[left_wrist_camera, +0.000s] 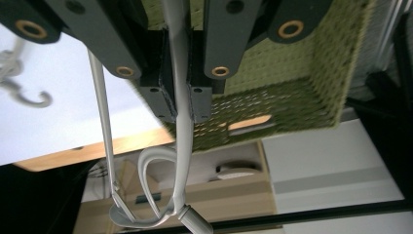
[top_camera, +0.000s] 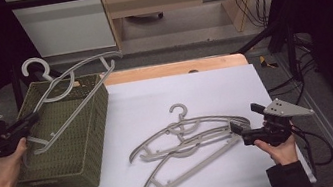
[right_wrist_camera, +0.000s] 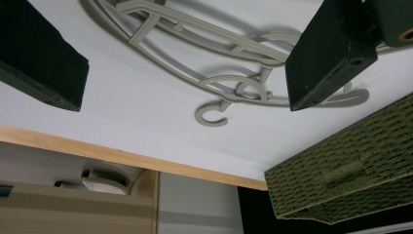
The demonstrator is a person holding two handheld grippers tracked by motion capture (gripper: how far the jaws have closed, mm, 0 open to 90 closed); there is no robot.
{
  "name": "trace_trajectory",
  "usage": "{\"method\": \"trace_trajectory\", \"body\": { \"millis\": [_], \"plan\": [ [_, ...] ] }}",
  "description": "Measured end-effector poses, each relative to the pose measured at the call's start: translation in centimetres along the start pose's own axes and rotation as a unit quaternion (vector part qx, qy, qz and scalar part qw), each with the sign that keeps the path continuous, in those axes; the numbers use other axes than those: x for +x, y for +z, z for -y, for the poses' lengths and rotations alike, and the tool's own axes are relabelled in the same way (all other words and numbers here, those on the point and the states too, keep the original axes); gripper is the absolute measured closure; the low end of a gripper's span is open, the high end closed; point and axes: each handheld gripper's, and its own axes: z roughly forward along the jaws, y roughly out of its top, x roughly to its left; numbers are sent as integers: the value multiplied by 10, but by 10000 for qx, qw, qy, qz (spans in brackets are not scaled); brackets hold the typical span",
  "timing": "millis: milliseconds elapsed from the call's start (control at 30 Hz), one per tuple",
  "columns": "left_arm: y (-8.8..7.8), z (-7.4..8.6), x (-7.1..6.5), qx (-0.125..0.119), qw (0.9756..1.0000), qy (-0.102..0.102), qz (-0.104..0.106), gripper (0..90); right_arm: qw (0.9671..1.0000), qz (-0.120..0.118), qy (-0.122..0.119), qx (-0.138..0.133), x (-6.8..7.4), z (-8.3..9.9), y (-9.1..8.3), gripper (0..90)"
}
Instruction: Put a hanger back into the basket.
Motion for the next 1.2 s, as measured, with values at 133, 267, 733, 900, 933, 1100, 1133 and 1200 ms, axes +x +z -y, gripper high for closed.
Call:
{"method": "trace_trajectory", "body": {
  "millis": [133, 267, 733, 900, 933, 1100, 1133, 1200],
  "plan": [
    [1, 9, 13, 78, 9999, -72, -88, 825, 10000, 14, 7, -2, 0, 0, 1, 23],
    [0, 16, 26, 117, 9998, -94, -119, 825, 10000, 15, 11, -2, 1, 0, 1, 23],
    [-11, 36, 58, 330, 9987, -128, -355, 825, 10000, 13, 5, 23, 1, 1, 2, 23],
    [-13, 43, 62, 454, 9982, -11, -391, 824, 10000, 20, 2, 30, 1, 1, 3, 23],
    [-13, 44, 63, 432, 9983, -28, -399, 825, 10000, 23, 0, 28, 1, 1, 3, 23],
    [-13, 50, 67, 612, 9970, 54, -474, 825, 10000, 20, -1, 26, 1, 1, 3, 23],
    [-11, 51, 66, 692, 9963, 89, -495, 824, 10000, 17, 4, 31, 1, 1, 3, 23],
    [-8, 54, 64, 739, 9958, 132, -517, 824, 10000, 21, 4, 45, 1, 1, 4, 23]
  ]
}}
